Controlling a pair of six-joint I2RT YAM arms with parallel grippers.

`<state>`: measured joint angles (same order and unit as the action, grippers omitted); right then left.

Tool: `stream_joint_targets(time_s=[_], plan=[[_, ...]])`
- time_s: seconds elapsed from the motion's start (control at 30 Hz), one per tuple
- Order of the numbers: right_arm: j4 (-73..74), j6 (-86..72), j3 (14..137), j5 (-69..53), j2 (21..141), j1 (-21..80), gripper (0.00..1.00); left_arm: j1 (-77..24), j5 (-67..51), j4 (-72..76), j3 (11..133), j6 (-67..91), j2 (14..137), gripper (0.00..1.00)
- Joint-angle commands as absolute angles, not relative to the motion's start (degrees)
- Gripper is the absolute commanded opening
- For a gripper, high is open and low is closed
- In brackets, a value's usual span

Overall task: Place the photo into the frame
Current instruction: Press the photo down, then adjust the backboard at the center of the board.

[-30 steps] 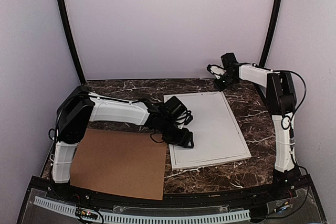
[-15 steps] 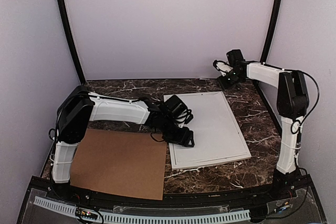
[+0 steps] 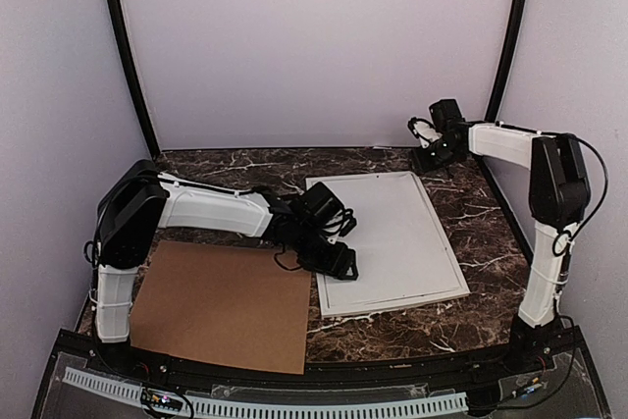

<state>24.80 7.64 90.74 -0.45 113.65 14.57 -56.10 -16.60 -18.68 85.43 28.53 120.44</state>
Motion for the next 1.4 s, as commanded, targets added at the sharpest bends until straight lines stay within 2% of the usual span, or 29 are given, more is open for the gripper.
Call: stream_joint_targets(time_s=[0.0, 0.1, 0.43, 0.67, 0.8, 1.03, 1.2, 1.37], plan=[[21.7, 2.8, 88.2, -2.9, 115.0, 14.4, 0.56, -56.5, -16.4, -20.2, 84.0, 28.7, 117.4, 0.66], [20.7, 2.0, 86.8, -3.4, 114.8, 14.5, 0.55, -56.5, -16.7, -19.6, 84.5, 28.4, 117.2, 0.67], [19.1, 0.1, 81.9, -2.7, 109.3, 14.6, 0.55, -56.4, -15.3, -18.9, 90.2, 25.4, 116.8, 0.88], [18.9, -2.5, 76.1, -1.9, 101.4, 17.4, 0.56, -54.9, -10.8, -19.6, 89.6, 23.5, 111.2, 0.93], [19.7, -3.9, 73.1, -2.2, 96.4, 22.9, 0.57, -51.8, -6.5, -22.5, 85.4, 23.0, 104.6, 0.94], [17.7, -12.8, 69.7, -6.4, 91.9, 39.7, 0.61, -39.8, -0.8, -32.6, 72.4, 23.3, 89.2, 0.97], [11.8, -21.1, 68.7, -9.0, 95.2, 51.4, 0.62, -29.9, -2.2, -35.2, 63.3, 22.9, 79.6, 0.99], [12.6, -23.5, 72.2, -7.5, 103.1, 59.0, 0.62, -20.9, -3.3, -35.6, 58.9, 21.3, 73.6, 0.99]])
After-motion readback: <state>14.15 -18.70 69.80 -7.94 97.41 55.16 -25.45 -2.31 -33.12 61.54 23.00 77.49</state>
